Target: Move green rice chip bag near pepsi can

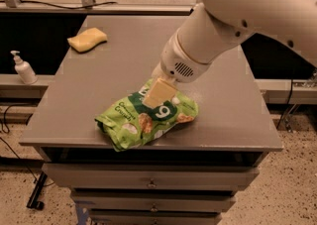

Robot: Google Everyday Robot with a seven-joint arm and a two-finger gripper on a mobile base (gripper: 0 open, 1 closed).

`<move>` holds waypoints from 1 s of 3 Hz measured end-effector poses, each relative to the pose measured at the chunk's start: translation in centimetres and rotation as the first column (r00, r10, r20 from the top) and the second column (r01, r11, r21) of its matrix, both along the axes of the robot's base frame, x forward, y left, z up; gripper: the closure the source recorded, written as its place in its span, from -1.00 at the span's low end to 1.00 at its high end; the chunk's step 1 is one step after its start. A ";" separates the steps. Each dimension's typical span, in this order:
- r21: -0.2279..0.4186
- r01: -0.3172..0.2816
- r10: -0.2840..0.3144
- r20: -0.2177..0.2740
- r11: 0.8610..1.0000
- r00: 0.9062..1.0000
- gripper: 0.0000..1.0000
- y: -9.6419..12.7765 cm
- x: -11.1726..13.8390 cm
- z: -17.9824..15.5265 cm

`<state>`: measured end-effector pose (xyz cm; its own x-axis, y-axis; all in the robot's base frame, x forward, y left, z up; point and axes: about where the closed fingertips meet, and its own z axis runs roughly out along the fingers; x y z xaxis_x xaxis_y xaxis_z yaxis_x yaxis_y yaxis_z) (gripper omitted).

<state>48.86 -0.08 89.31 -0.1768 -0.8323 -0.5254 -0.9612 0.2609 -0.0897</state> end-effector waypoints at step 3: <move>-0.032 0.073 -0.075 -0.057 0.997 0.996 -0.11 -1.9 -0.6 -1.2</move>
Offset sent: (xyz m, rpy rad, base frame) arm -0.0101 -0.0236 -0.0423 -0.0261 0.1188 -0.0879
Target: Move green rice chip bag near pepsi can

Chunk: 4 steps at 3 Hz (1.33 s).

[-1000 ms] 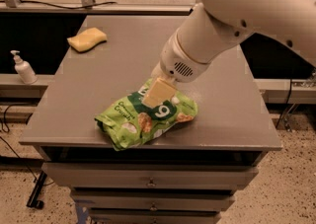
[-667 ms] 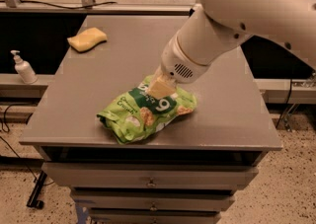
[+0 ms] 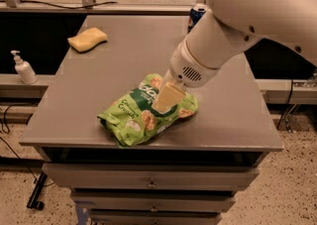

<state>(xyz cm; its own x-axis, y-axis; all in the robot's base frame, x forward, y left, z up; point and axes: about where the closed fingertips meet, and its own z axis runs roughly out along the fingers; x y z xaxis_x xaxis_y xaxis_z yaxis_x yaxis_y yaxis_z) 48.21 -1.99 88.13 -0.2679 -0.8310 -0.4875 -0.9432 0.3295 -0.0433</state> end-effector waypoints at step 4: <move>-0.013 0.006 -0.007 -0.052 1.000 0.999 -1.00 -3.3 -0.7 -2.7</move>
Offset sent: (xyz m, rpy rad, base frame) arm -0.0143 -0.0129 0.0268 -0.0310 0.0169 -0.0335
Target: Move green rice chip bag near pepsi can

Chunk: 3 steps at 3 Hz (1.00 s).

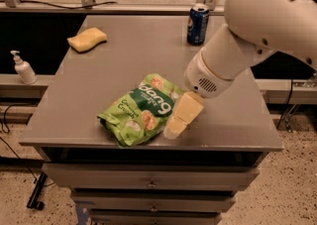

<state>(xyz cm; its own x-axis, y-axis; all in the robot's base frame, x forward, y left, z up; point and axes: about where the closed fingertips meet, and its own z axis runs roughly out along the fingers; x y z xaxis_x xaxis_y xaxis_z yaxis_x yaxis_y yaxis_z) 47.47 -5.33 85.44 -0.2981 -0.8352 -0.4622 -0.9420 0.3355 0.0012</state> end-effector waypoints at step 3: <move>0.031 0.013 -0.012 -0.048 0.999 0.999 -0.17 -1.6 1.2 -3.8</move>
Offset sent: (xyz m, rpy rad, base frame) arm 0.0194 -0.0190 -0.0476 0.0488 0.0592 -0.0100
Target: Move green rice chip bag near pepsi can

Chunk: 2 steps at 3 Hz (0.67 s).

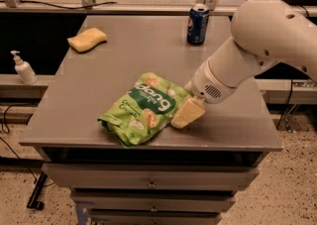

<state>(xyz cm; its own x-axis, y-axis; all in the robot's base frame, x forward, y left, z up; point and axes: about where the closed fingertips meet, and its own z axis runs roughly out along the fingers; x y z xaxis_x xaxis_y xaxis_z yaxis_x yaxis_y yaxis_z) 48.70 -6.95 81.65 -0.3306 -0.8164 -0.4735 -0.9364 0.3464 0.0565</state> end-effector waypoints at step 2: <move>0.000 0.002 -0.002 0.000 1.000 1.000 0.73 0.0 0.0 0.7</move>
Offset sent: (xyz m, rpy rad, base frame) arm 0.0297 0.0299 0.0634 -0.0493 -0.0497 -0.0353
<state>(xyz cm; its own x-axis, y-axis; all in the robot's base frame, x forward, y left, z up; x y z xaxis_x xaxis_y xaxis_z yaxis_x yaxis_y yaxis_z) 48.74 -6.91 82.33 -0.3322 -0.8158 -0.4734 -0.9357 0.3482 0.0564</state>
